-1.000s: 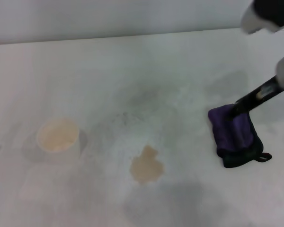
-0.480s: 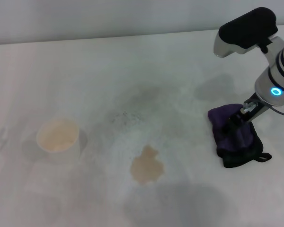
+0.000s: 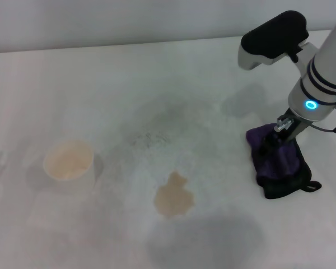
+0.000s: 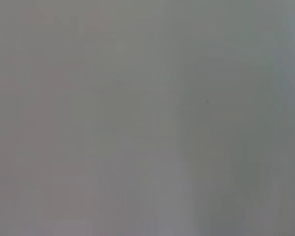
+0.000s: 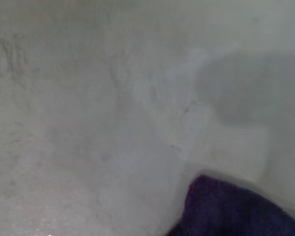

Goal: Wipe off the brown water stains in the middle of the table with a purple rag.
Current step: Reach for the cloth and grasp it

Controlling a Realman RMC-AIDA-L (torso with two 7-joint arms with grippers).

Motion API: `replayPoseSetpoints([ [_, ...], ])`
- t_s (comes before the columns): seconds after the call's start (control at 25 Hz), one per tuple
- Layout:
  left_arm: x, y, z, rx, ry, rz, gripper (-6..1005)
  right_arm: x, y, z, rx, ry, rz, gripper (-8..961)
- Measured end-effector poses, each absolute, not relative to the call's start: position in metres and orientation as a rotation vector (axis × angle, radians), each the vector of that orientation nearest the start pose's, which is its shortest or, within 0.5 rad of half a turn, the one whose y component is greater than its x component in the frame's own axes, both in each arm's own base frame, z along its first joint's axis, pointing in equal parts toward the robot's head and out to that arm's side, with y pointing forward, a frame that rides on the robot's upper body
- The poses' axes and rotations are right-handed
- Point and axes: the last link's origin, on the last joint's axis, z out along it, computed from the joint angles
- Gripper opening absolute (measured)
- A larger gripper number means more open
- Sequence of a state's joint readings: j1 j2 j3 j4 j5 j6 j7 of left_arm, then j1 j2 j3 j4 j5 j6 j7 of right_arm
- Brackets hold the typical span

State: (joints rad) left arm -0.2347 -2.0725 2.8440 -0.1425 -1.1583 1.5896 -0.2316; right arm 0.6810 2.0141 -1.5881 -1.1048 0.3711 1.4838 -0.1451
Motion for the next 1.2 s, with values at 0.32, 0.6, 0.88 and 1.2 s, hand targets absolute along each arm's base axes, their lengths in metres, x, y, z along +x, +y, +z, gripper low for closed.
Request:
replayPoseSetpoints([
  [0.32,-0.375,0.228,0.025,-1.705,-0.296,-0.638,888,0.234,0.367,-0.015,-2.150,1.224,-0.867,678],
  [0.6,-0.374,0.228,0.025,-1.707,-0.296,-0.638,888,0.242,0.365,-0.016,-2.132,1.238,-0.899,535],
  [0.88,-0.375,0.229,0.026,-1.707,-0.294,-0.638,887,0.240,0.364,-0.019,-2.142,1.210,-0.913,462],
  [1.2,-0.374,0.229,0.026,-1.706,-0.292,-0.640,887,0.238,0.363,-0.020,-2.158,1.195,-0.927,277],
])
